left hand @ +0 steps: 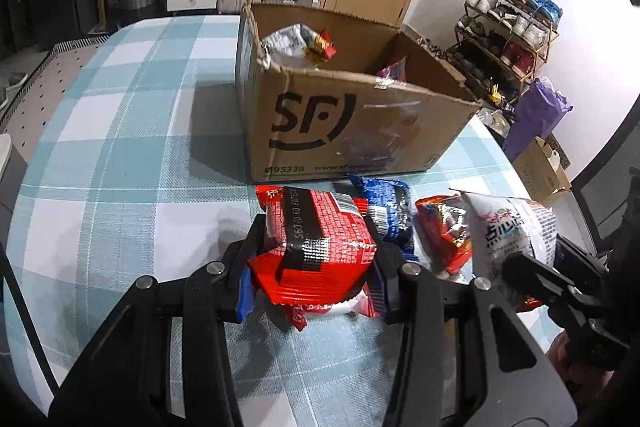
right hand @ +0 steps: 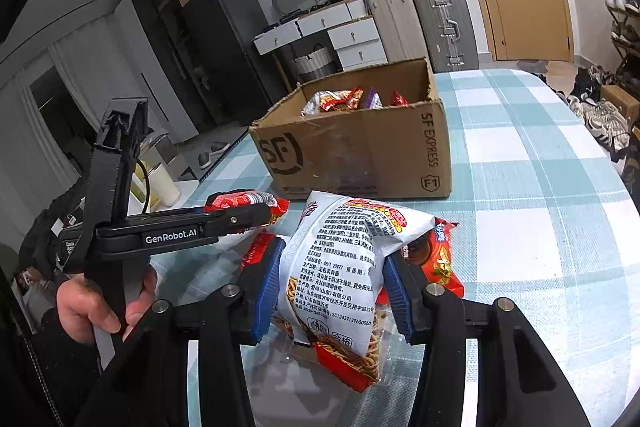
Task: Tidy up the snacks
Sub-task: 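Carry both held bags over the cardboard box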
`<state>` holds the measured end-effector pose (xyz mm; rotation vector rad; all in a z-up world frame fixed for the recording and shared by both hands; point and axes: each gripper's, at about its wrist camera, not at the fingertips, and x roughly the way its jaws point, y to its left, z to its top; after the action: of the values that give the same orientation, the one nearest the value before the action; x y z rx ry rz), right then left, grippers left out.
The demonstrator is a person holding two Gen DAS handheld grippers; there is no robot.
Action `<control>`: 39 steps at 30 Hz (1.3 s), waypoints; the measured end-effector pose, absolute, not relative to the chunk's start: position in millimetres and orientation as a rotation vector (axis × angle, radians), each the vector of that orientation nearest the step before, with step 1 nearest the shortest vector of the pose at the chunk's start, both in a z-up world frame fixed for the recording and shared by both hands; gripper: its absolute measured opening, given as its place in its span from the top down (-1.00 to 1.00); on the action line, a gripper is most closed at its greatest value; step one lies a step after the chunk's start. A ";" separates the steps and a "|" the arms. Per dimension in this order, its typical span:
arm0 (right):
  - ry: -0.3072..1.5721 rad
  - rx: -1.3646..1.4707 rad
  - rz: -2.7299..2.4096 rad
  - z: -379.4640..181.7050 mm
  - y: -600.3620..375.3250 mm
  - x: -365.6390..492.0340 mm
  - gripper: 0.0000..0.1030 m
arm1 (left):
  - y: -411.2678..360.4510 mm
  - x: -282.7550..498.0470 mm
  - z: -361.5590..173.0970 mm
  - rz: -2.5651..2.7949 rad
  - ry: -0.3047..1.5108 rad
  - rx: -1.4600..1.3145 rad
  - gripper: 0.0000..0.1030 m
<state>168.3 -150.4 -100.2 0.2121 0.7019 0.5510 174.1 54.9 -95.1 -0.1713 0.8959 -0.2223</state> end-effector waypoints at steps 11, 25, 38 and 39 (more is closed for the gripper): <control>0.644 0.195 0.582 -66.4 -145.0 170.7 0.07 | 54.6 152.9 -53.1 -0.253 0.836 -0.164 0.20; 0.574 0.156 0.589 -9.4 -141.0 203.4 0.07 | 56.0 159.2 9.5 -0.296 0.769 -0.174 0.20; 0.587 0.132 0.577 18.0 -140.8 248.7 0.07 | 45.2 210.5 53.2 -0.296 0.750 -0.119 0.20; 0.588 0.129 0.577 19.8 -140.4 253.5 0.07 | 43.6 217.4 54.2 -0.296 0.754 -0.115 0.20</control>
<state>253.5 -140.4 19.8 0.1290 0.5880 0.5771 217.4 43.6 54.2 -0.1145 0.7543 -0.2956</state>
